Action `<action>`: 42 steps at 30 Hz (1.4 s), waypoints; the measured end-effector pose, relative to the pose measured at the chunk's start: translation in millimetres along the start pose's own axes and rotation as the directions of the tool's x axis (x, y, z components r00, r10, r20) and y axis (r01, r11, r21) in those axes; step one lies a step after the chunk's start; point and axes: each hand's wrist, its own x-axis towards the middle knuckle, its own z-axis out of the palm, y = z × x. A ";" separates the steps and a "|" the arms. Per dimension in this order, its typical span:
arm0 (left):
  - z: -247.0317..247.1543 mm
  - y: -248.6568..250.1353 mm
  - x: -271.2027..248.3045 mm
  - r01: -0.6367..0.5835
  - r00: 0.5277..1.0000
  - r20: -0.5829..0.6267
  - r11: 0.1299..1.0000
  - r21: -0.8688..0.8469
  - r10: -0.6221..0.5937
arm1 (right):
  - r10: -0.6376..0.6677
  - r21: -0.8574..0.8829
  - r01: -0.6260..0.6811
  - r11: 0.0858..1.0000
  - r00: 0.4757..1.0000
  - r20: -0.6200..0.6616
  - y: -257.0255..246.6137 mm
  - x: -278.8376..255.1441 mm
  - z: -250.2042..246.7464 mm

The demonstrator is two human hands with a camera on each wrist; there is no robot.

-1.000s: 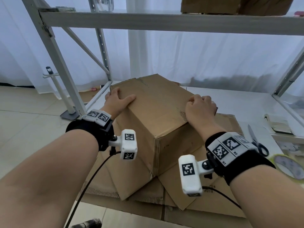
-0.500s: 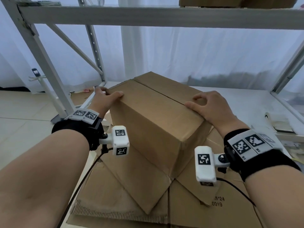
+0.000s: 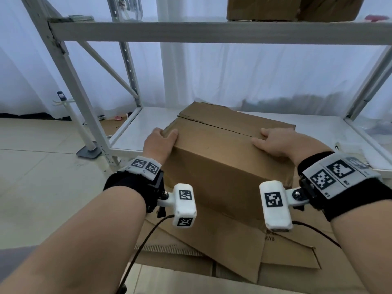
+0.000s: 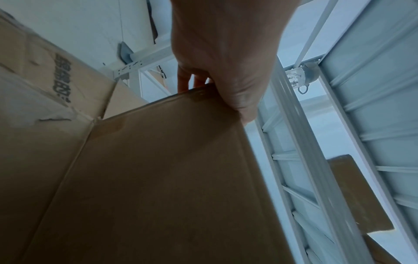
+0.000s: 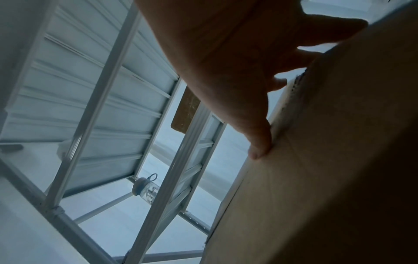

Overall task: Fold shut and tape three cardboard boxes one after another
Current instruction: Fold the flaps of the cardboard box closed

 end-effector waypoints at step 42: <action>60.7 109.7 -61.3 -0.613 0.766 0.541 0.648 0.453 0.348 | -0.199 0.378 0.275 0.884 0.953 -0.229 35.4 10.5 20.8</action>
